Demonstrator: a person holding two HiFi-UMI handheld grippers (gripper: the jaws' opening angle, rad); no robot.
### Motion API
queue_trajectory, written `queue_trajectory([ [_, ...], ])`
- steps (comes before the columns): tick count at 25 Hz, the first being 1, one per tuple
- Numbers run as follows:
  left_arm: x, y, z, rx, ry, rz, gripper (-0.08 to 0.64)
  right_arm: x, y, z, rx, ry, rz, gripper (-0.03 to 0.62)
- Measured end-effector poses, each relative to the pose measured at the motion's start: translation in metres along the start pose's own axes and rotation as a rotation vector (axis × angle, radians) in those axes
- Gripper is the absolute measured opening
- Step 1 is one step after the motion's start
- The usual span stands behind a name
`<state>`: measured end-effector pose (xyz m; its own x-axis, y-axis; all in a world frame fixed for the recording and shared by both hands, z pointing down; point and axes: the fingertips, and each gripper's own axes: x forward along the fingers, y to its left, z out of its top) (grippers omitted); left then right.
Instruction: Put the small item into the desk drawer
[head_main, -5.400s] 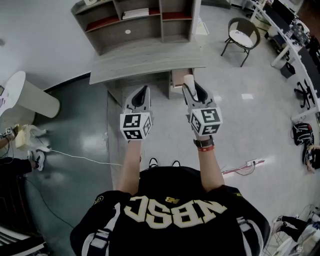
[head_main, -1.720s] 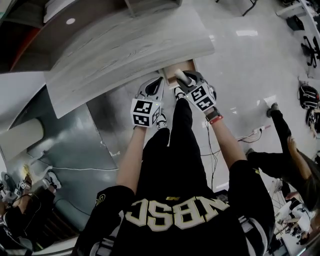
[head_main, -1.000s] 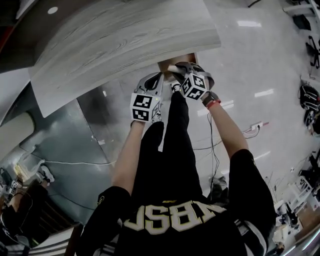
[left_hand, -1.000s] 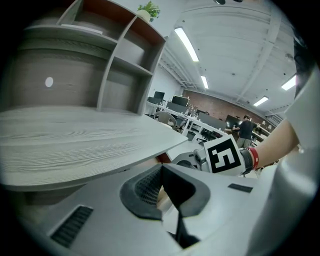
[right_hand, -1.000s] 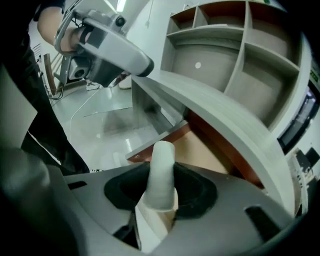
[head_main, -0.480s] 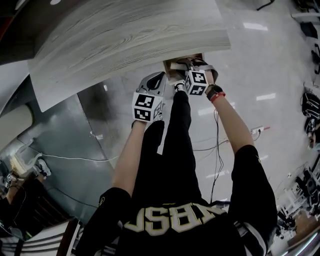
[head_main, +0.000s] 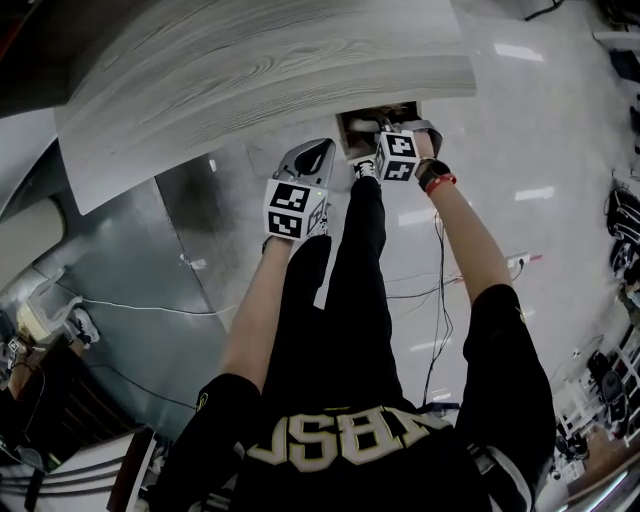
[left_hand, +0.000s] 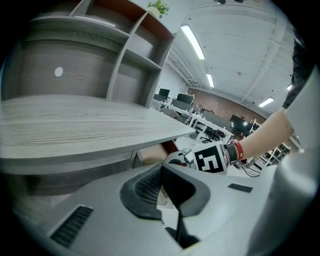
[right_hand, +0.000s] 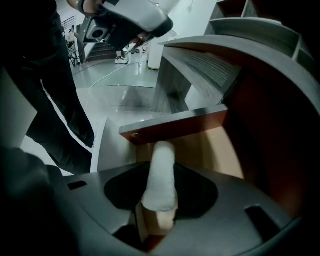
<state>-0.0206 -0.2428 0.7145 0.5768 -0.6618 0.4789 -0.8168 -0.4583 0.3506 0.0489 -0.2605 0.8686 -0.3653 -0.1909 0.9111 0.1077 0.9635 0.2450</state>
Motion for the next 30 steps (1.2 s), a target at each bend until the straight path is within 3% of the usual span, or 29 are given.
queue_trajectory([
  [7, -0.005, -0.001, 0.002, -0.005, 0.003, -0.016, 0.008, 0.007, 0.001, -0.005, 0.075, 0.017, 0.038, 0.153],
  [16, -0.007, 0.003, -0.001, -0.024, 0.020, -0.021, 0.008, 0.005, 0.001, -0.004, 0.191, -0.011, 0.070, 0.222],
  [25, -0.022, 0.005, 0.015, -0.019, 0.023, 0.023, 0.008, -0.037, -0.004, 0.002, 0.368, -0.059, 0.000, 0.221],
  [30, -0.040, -0.001, 0.035, -0.026, 0.019, 0.048, 0.008, -0.083, -0.012, 0.009, 0.532, -0.105, -0.060, 0.210],
])
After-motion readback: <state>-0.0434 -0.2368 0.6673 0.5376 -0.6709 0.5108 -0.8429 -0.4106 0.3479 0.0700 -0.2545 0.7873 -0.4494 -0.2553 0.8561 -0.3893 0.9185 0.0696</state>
